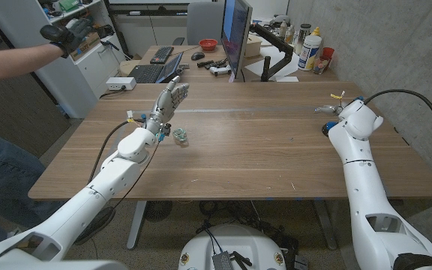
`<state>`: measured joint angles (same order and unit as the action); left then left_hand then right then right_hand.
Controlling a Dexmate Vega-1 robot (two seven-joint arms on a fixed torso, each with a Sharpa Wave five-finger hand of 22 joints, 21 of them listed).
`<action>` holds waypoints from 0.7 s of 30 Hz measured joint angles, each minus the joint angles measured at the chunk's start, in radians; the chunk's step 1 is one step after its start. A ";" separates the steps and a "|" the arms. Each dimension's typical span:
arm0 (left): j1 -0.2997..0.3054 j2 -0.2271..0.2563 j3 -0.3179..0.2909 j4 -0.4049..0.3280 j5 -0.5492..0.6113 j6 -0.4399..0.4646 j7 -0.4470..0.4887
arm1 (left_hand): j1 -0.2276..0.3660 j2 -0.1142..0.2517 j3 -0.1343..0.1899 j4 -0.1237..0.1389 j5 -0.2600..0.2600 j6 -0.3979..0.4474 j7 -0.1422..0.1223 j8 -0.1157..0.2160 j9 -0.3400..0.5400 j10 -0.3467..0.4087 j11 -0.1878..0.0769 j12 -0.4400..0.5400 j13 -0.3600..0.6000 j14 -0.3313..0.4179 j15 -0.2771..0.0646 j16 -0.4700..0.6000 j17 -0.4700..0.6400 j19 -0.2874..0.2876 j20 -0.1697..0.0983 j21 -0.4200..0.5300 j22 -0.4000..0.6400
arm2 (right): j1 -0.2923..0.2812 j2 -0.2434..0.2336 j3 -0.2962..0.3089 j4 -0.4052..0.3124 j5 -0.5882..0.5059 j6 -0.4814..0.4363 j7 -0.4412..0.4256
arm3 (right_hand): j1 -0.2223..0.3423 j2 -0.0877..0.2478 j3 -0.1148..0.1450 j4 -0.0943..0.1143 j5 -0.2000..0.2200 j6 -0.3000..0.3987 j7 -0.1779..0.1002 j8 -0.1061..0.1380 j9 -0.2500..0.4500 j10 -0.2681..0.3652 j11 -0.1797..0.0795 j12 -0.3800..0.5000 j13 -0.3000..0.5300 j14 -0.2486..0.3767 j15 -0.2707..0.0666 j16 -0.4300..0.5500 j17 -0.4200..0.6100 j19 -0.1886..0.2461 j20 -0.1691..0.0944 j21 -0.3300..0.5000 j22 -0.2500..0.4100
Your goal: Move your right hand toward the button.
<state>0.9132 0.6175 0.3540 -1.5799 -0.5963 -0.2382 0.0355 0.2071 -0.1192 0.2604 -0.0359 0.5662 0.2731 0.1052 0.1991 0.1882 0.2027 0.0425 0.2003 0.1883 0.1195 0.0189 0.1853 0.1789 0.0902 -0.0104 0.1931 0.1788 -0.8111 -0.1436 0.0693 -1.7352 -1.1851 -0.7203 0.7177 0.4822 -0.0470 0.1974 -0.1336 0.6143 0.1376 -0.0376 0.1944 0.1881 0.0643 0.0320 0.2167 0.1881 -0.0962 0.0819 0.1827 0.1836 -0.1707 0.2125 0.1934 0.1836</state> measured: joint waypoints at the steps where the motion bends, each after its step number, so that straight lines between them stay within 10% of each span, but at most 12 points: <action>1: 0.001 0.003 -0.002 -0.002 0.001 0.000 0.000 | 0.000 0.000 0.000 0.000 0.000 0.000 0.000 0.000 0.000 0.000 0.000 0.000 0.000 0.000 0.000 0.000 0.000 0.000 0.000 0.000 0.000 | 0.000 0.000 0.000 0.000 0.000 0.000 0.000 | 0.000 0.000 0.000 0.000 0.000 0.000 0.000 0.000 0.000 0.000 0.000 0.000 0.000 0.000 0.000 0.006 0.000 0.000 0.000 0.000 0.000; 21: 0.015 0.034 -0.038 -0.002 -0.012 -0.031 -0.028 | 0.000 0.000 -0.004 0.004 0.000 0.000 0.000 0.000 0.000 -0.002 -0.002 0.000 0.000 0.000 0.000 0.000 0.000 0.000 0.000 0.000 0.000 | 0.006 0.008 -0.017 0.009 -0.024 -0.021 -0.008 | 0.000 0.000 -0.004 0.004 0.000 0.000 0.000 0.000 0.000 0.009 -0.002 0.000 0.000 0.020 -0.002 0.011 0.000 0.016 -0.005 0.008 0.000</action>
<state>0.9282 0.6513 0.3160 -1.5815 -0.6079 -0.2687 0.0072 0.2072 -0.1192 0.2563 -0.0317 0.5662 0.2732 0.1052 0.1992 0.1882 0.2007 0.0406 0.2003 0.1883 0.1196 0.0189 0.1853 0.1789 0.0903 -0.0105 0.1931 0.1788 -0.8048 -0.1356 0.0527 -1.7264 -1.2093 -0.7408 0.7096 0.4822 -0.0470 0.1933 -0.1294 0.6144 0.1376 -0.0375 0.1944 0.1881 0.0735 0.0304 0.2167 0.1881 -0.0761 0.0804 0.1933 0.1836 -0.1543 0.2073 0.2011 0.1836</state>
